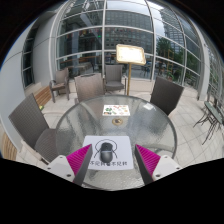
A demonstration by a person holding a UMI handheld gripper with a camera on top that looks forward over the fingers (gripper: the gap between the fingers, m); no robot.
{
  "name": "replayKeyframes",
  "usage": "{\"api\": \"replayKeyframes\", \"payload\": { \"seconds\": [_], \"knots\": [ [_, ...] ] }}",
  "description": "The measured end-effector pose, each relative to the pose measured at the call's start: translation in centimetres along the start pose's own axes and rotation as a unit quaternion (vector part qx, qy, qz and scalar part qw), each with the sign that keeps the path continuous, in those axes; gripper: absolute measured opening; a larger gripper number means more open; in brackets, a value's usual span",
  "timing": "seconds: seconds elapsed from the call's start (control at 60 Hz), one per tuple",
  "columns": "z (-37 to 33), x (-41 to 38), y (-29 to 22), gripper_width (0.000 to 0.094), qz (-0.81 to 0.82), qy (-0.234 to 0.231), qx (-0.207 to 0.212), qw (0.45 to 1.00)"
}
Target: Arrange mouse
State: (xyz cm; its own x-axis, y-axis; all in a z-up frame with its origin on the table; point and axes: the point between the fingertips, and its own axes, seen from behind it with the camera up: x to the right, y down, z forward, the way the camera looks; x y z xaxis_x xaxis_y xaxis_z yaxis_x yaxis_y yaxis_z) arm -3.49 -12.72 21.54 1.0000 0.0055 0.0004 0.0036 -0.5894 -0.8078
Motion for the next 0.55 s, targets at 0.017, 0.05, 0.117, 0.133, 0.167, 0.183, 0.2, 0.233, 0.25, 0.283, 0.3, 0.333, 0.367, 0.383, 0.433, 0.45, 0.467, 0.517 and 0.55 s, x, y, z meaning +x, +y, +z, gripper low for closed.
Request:
{"api": "replayKeyframes", "payload": {
  "seconds": [0.017, 0.05, 0.117, 0.133, 0.167, 0.183, 0.2, 0.233, 0.25, 0.283, 0.3, 0.333, 0.367, 0.383, 0.433, 0.45, 0.467, 0.517, 0.55],
  "knots": [
    [-0.4, 0.0, 0.1, 0.0848, 0.0, -0.001, 0.001, 1.0],
    [-1.1, 0.1, 0.3, 0.0849, 0.001, -0.003, 0.003, 1.0],
    [-2.3, 0.3, 1.3, 0.0847, 0.003, -0.008, 0.002, 1.0],
    [-2.9, 0.3, 1.8, 0.0847, 0.004, -0.009, 0.003, 1.0],
    [-3.6, 0.6, 2.0, 0.0848, 0.003, -0.009, 0.003, 1.0],
    [-3.9, 0.8, 2.1, 0.0848, 0.003, -0.008, 0.004, 1.0],
    [-4.1, 0.9, 2.2, 0.0849, 0.002, -0.008, 0.006, 1.0],
    [-4.6, 1.0, 2.5, 0.0846, 0.0, -0.007, 0.007, 1.0],
    [-5.0, 0.9, 2.9, 0.0843, -0.001, -0.008, 0.008, 1.0],
    [-5.5, 1.0, 3.0, 0.084, -0.003, -0.009, 0.008, 1.0],
    [-5.7, 0.9, 3.1, 0.0841, -0.003, -0.01, 0.008, 1.0],
    [-6.2, 0.8, 3.3, 0.0839, -0.003, -0.013, 0.01, 1.0],
    [-6.6, 0.8, 3.4, 0.0841, -0.004, -0.015, 0.011, 1.0],
    [-6.7, 0.6, 3.5, 0.0841, -0.004, -0.016, 0.012, 1.0],
    [-7.2, 0.9, 3.6, 0.0842, -0.003, -0.018, 0.014, 1.0],
    [-7.4, 0.9, 3.6, 0.0841, -0.003, -0.017, 0.014, 1.0],
    [-7.5, 1.0, 3.6, 0.0842, -0.003, -0.016, 0.015, 1.0],
    [-7.6, 1.0, 3.7, 0.0841, -0.003, -0.015, 0.017, 1.0],
    [-7.8, 1.0, 3.7, 0.0841, -0.004, -0.018, 0.017, 1.0]
  ]
}}
